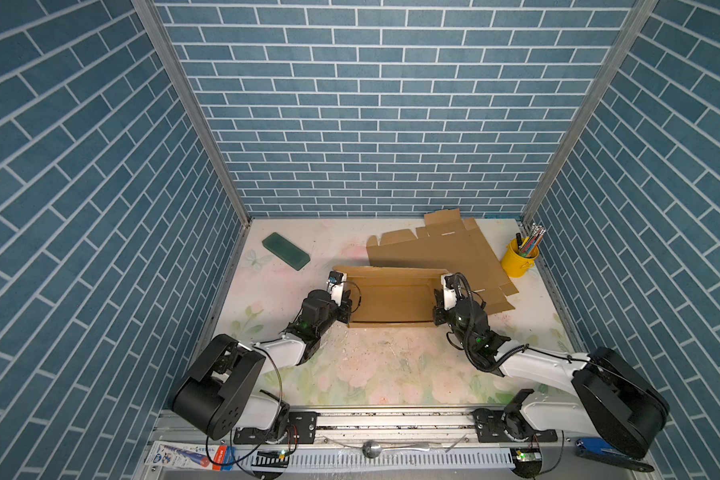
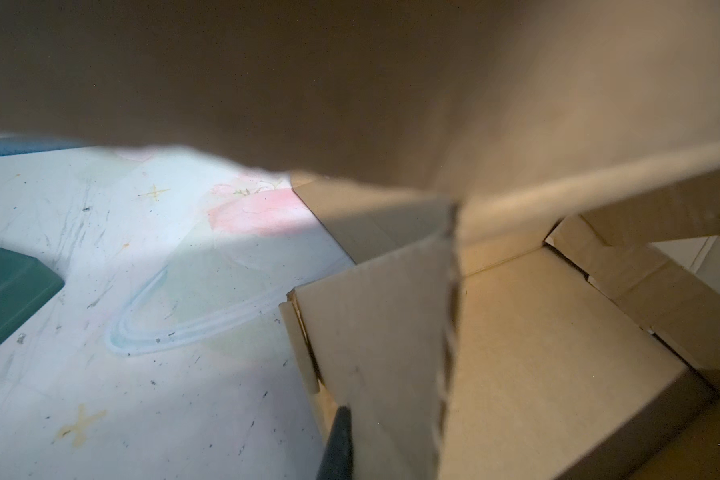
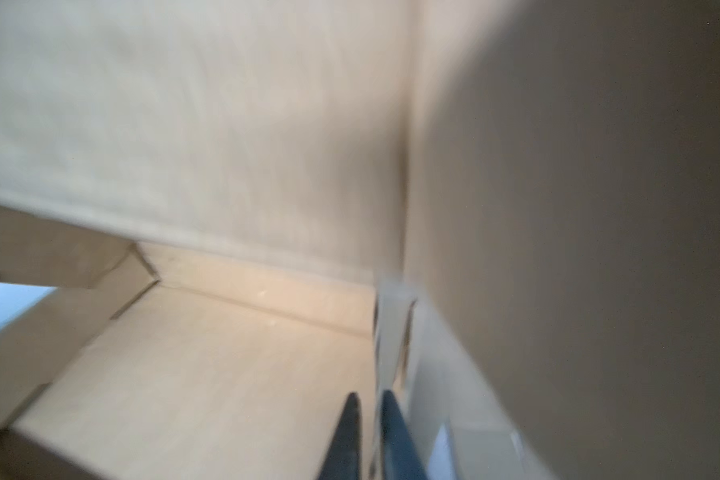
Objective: Fold the paper box
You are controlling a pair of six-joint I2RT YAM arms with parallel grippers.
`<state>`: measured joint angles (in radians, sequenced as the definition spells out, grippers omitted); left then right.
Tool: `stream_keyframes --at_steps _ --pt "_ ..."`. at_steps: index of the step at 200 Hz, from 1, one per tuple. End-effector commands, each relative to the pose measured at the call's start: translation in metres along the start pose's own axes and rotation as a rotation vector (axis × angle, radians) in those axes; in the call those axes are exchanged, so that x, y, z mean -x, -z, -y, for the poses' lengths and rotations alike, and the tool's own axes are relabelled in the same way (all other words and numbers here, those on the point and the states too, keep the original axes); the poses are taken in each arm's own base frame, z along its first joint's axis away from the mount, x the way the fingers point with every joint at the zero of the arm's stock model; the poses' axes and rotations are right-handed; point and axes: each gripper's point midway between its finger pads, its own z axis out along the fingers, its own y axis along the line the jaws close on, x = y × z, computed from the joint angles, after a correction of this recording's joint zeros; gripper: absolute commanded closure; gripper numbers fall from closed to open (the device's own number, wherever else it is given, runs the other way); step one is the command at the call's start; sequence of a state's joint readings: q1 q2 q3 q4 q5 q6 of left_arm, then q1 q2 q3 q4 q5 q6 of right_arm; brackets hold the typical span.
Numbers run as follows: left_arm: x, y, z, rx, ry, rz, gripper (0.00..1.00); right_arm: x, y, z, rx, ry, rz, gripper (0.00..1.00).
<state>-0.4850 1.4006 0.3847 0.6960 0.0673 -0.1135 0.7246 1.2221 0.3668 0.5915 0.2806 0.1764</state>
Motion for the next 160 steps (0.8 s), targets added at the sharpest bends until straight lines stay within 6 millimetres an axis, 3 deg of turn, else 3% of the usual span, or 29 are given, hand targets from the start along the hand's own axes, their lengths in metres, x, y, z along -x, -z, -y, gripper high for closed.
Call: stream_keyframes --at_steps 1,39,55,81,109,129,160 --pt "-0.051 0.005 0.005 -0.022 -0.025 -0.182 0.98 -0.014 0.013 -0.011 0.107 0.042 -0.139 0.71" --pt "-0.050 0.006 0.005 -0.015 -0.034 -0.178 0.98 -0.004 0.041 -0.011 0.199 0.044 -0.209 0.50" --pt "-0.051 0.005 0.004 -0.011 -0.038 -0.181 0.98 0.011 0.053 -0.012 0.226 0.011 -0.187 0.43" --pt "-0.050 0.005 0.005 -0.012 -0.043 -0.182 0.98 0.041 0.077 -0.010 0.228 0.028 -0.175 0.39" --pt "-0.046 0.004 0.005 -0.011 -0.049 -0.178 0.98 0.071 0.095 -0.019 0.291 0.163 -0.260 0.36" --pt "-0.048 0.003 0.005 -0.010 -0.053 -0.183 0.98 0.086 0.090 -0.029 0.357 0.288 -0.356 0.34" --pt "-0.052 0.003 0.004 -0.007 -0.054 -0.188 0.98 0.108 0.058 -0.044 0.436 0.417 -0.447 0.32"
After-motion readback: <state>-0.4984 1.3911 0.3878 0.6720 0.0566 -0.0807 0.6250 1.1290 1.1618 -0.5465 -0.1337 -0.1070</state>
